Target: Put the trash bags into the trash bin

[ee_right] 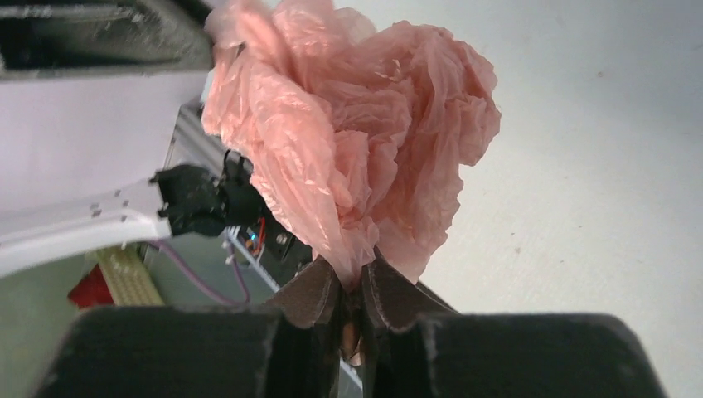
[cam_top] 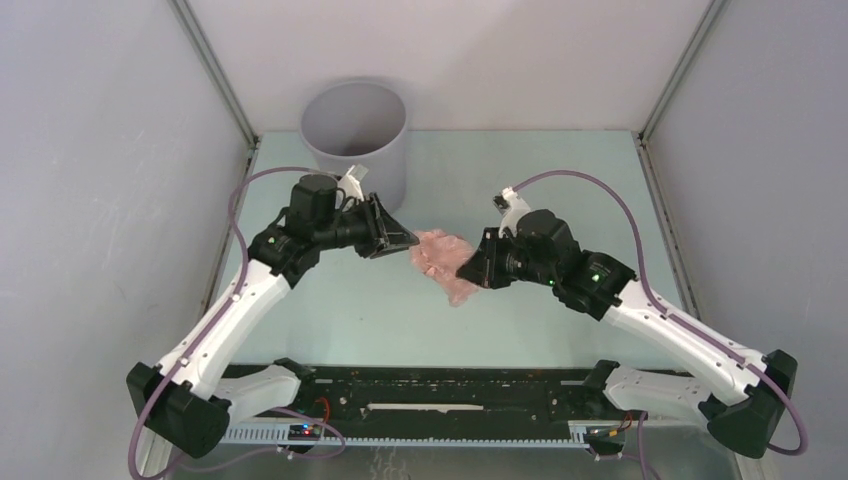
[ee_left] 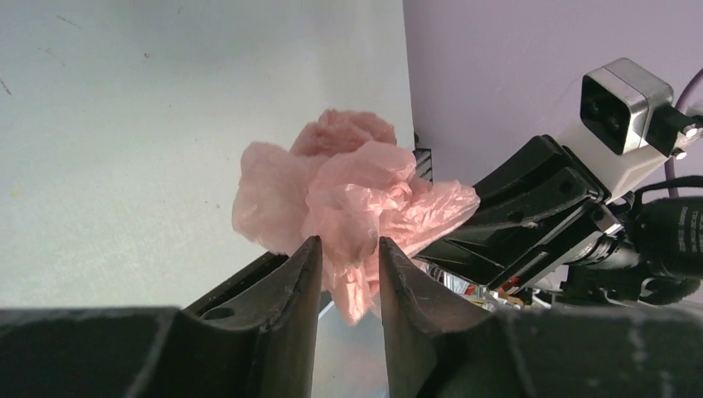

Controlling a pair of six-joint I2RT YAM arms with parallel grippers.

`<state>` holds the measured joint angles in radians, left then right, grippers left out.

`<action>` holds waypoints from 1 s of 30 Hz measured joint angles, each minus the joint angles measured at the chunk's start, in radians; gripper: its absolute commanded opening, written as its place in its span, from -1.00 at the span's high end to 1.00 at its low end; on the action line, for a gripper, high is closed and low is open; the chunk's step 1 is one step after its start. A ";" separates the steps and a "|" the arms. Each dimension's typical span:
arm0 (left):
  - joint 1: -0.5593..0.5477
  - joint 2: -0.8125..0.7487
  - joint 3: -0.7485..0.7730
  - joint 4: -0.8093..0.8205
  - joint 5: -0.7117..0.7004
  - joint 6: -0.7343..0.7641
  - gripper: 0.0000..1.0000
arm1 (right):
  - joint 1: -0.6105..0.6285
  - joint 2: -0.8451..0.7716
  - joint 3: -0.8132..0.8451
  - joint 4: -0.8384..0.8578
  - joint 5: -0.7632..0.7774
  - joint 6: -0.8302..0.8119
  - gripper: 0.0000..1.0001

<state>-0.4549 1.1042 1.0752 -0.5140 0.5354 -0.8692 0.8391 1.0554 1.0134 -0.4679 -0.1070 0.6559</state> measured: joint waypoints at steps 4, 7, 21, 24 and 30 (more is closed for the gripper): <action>0.000 -0.023 0.000 -0.005 0.009 0.024 0.02 | -0.024 -0.031 -0.005 0.011 -0.118 -0.061 0.77; 0.000 -0.022 0.000 -0.007 0.024 0.043 -0.10 | -0.053 -0.051 -0.005 0.021 -0.180 -0.085 0.78; -0.018 -0.045 0.066 -0.094 -0.037 0.098 0.99 | -0.122 -0.066 -0.005 -0.010 -0.217 -0.100 0.83; 0.008 -0.058 0.125 -0.145 -0.095 0.139 1.00 | -0.140 -0.057 -0.005 -0.081 -0.166 -0.112 0.63; 0.069 -0.109 0.178 -0.200 -0.169 0.183 0.99 | -0.196 0.001 -0.005 -0.238 -0.064 -0.138 0.19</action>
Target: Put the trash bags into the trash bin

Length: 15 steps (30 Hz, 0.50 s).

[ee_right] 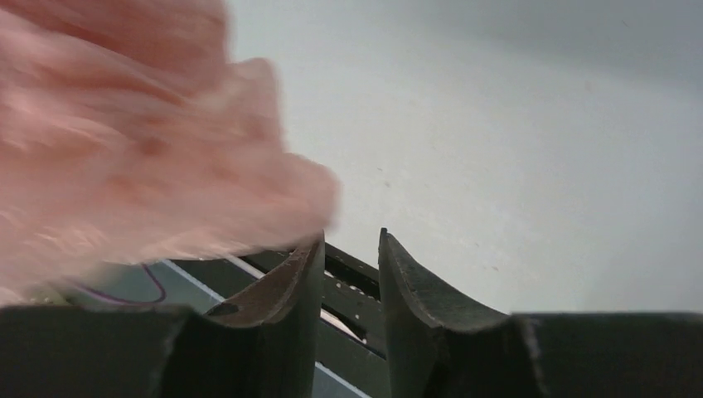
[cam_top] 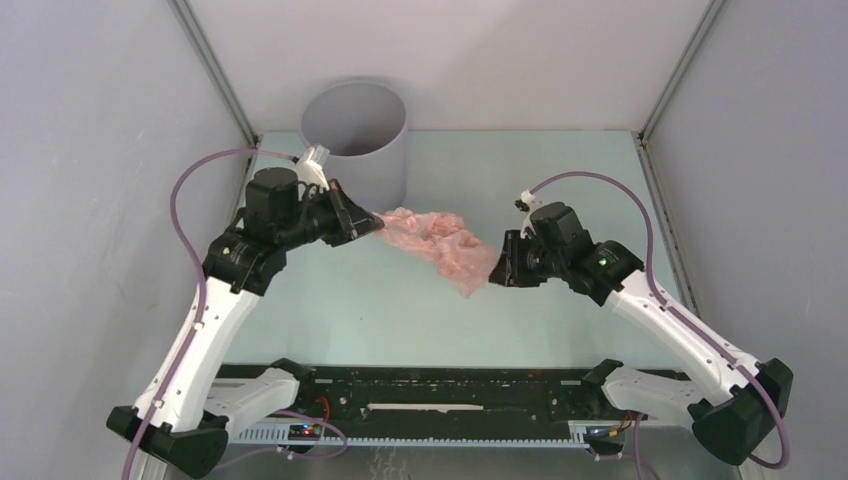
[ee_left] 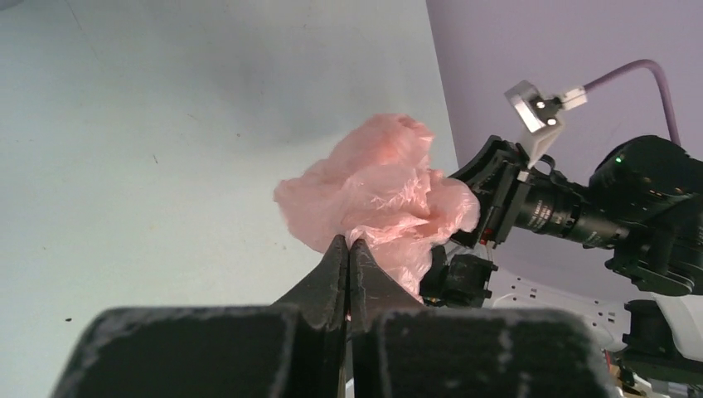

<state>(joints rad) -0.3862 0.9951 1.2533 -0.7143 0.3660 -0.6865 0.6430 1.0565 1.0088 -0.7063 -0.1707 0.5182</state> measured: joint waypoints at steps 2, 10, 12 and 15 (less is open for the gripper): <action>0.006 -0.003 0.000 0.001 0.001 -0.003 0.99 | -0.014 0.014 0.000 -0.042 0.020 -0.005 0.09; 0.007 -0.006 -0.053 0.123 0.049 -0.077 0.99 | -0.026 0.024 0.063 -0.151 0.048 -0.038 -0.38; 0.007 -0.006 -0.069 0.157 0.069 -0.102 0.99 | -0.025 0.018 0.097 -0.149 0.032 -0.042 -0.43; 0.007 -0.005 -0.108 0.225 0.114 -0.142 0.99 | -0.003 -0.001 0.138 -0.114 -0.012 -0.035 -0.45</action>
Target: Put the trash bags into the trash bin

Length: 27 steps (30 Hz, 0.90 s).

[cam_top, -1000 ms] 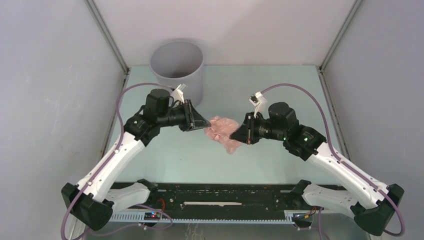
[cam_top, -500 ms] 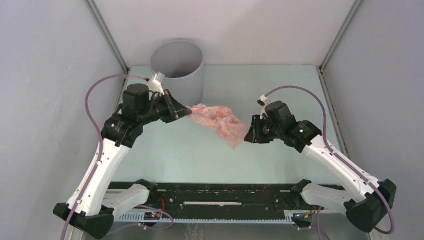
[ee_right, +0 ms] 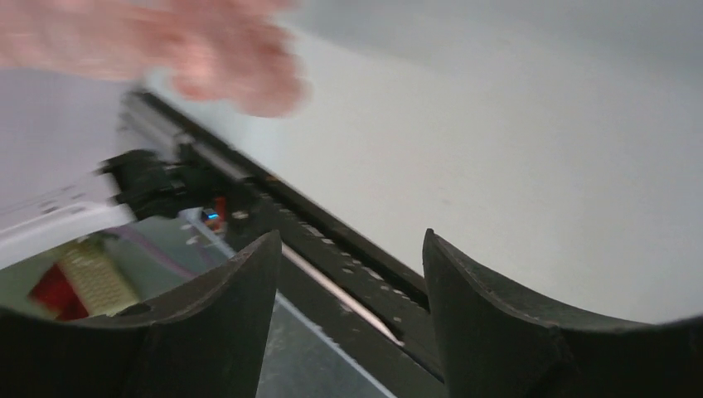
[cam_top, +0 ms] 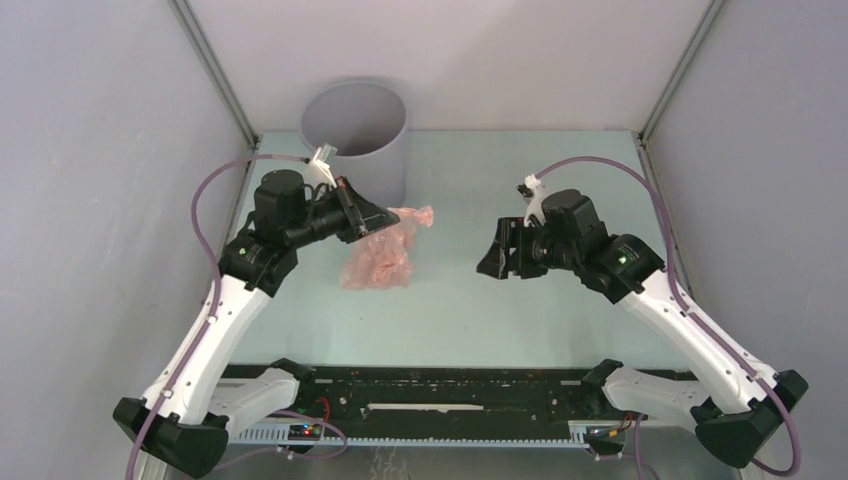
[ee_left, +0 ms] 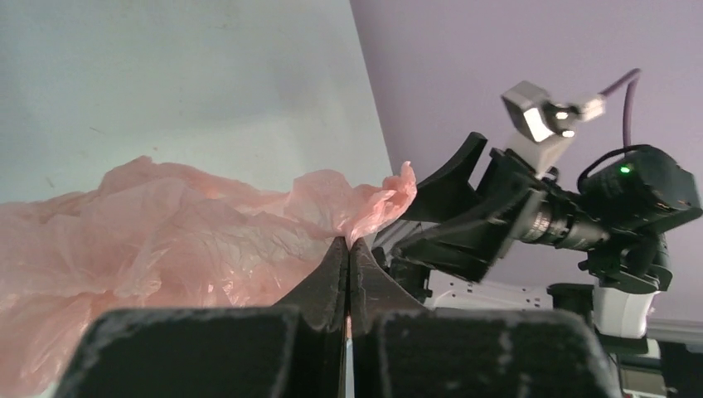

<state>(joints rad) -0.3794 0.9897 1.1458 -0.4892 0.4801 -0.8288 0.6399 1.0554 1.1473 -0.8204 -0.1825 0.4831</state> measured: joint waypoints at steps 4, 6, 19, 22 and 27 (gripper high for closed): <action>-0.002 0.020 -0.026 0.055 0.054 -0.037 0.99 | 0.041 -0.006 0.027 0.147 -0.113 0.059 -0.44; -0.006 0.034 -0.026 0.072 0.079 -0.045 0.99 | 0.045 0.011 0.041 0.224 -0.166 0.076 -0.43; -0.138 0.139 -0.024 0.114 0.262 -0.045 0.99 | 0.211 0.044 0.263 0.174 -0.105 -0.323 -0.33; -0.151 0.167 -0.024 0.115 0.287 -0.044 0.99 | 0.246 0.055 0.268 0.134 -0.084 -0.392 -0.26; -0.159 0.191 -0.019 0.114 0.333 -0.043 0.99 | 0.285 0.107 0.269 0.075 -0.021 -0.459 0.08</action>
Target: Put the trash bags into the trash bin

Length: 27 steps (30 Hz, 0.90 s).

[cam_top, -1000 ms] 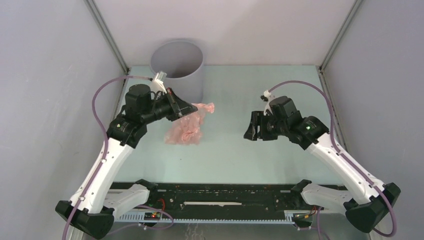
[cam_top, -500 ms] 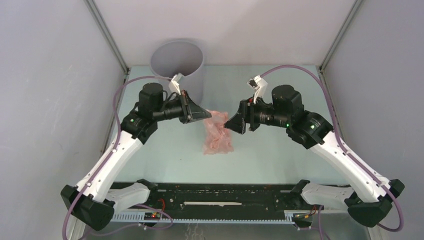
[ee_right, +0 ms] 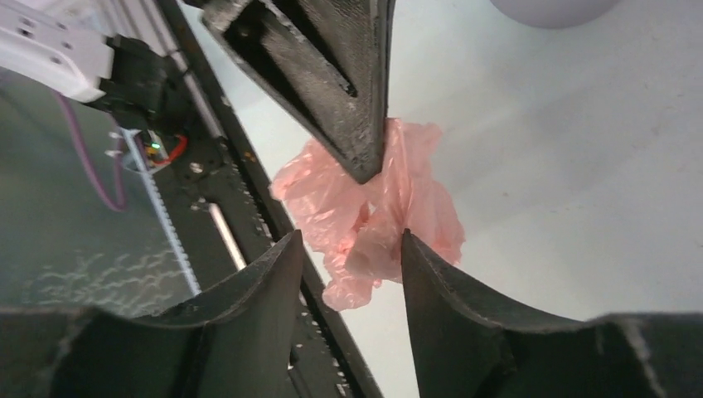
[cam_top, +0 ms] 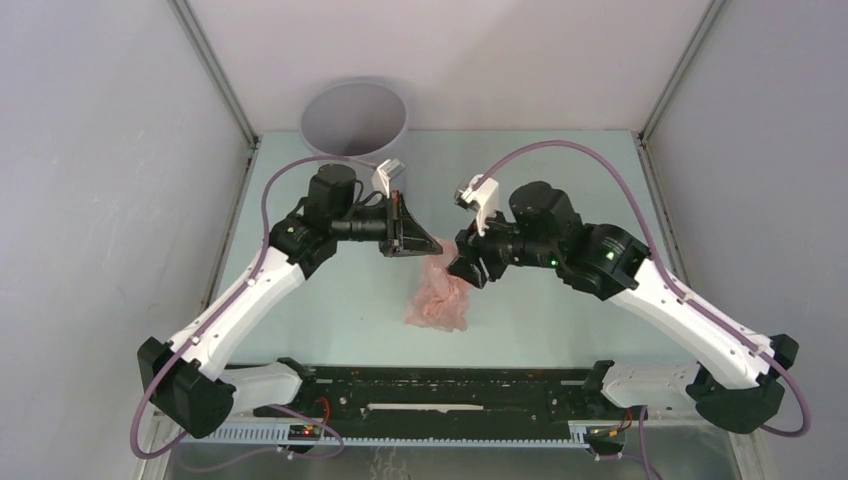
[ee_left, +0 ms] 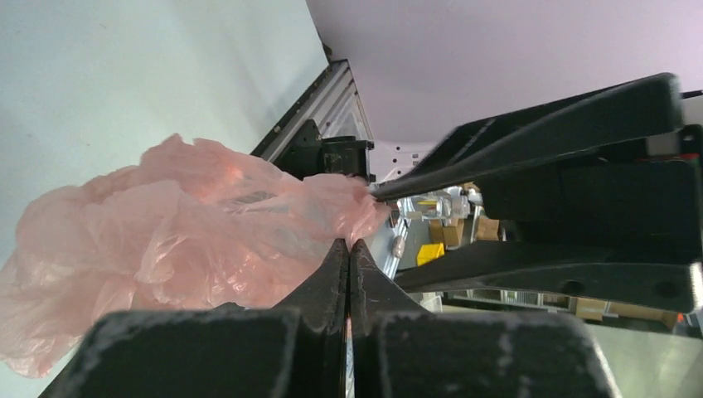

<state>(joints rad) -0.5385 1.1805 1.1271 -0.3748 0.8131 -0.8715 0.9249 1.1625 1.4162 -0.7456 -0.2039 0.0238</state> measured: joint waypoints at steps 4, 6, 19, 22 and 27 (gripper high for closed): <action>-0.010 0.014 0.015 0.001 0.030 0.008 0.99 | 0.027 0.036 0.000 -0.021 0.109 -0.023 0.83; -0.012 0.014 0.015 0.001 0.038 0.014 0.99 | 0.030 0.047 0.000 -0.034 0.173 -0.018 1.00; -0.014 0.014 0.015 -0.043 0.059 0.074 0.99 | 0.040 -0.070 -0.035 -0.044 0.266 0.011 -0.13; -0.014 0.019 0.016 -0.059 0.060 0.088 0.99 | 0.068 -0.075 -0.037 -0.051 0.262 0.003 -0.23; -0.014 0.024 0.016 -0.076 0.063 0.096 0.99 | 0.116 -0.052 -0.041 -0.064 0.277 -0.027 -0.36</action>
<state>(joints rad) -0.5526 1.2045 1.1427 -0.4507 0.8764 -0.7757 1.0409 1.1103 1.3750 -0.8101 0.0731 -0.0036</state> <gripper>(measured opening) 0.008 0.672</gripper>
